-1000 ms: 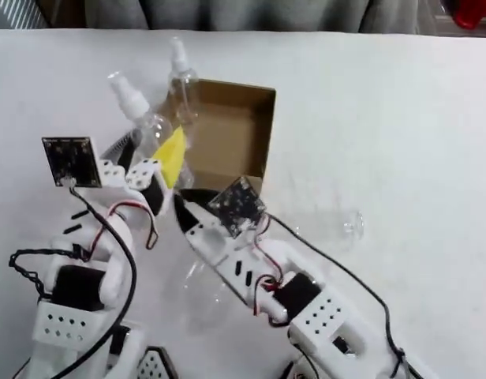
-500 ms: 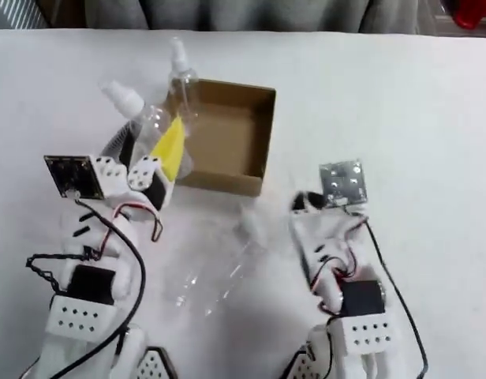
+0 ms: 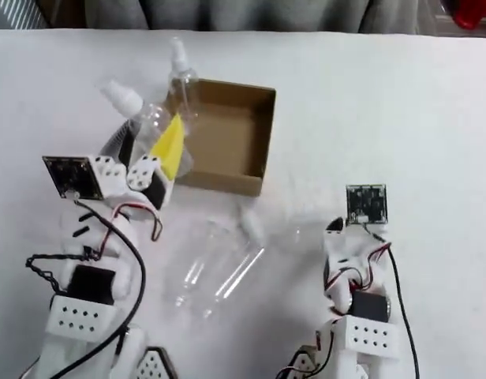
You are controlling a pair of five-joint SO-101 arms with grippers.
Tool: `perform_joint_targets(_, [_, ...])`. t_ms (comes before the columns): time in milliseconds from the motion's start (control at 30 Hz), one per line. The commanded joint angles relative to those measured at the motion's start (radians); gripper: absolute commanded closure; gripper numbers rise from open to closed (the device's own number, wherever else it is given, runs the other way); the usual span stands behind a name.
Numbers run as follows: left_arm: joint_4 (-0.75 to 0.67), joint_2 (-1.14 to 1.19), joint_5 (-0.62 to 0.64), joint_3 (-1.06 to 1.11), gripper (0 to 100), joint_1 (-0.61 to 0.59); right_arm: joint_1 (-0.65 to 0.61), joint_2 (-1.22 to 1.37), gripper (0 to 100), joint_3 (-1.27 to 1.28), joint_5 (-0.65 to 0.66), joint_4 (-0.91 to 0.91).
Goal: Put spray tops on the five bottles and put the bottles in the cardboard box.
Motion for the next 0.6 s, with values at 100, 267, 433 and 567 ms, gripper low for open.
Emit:
perform_joint_targets(100, [-0.032, 0.008, 0.0, -0.012, 98, -0.001, 0.008, 0.008, 97.4, 0.048, 0.006, -0.045])
perform_joint_targets(267, [-0.032, 0.008, -0.068, -0.015, 98, 0.038, 0.008, 0.012, 97.4, 0.048, 0.009, -0.042])
perform_joint_targets(433, [-0.031, 0.008, -0.077, -0.015, 98, 0.044, 0.013, 0.018, 97.4, 0.048, 0.011, -0.041])
perform_joint_targets(567, [-0.031, 0.007, -0.077, -0.015, 98, 0.044, 0.013, 0.018, 97.5, 0.048, 0.011, -0.041])
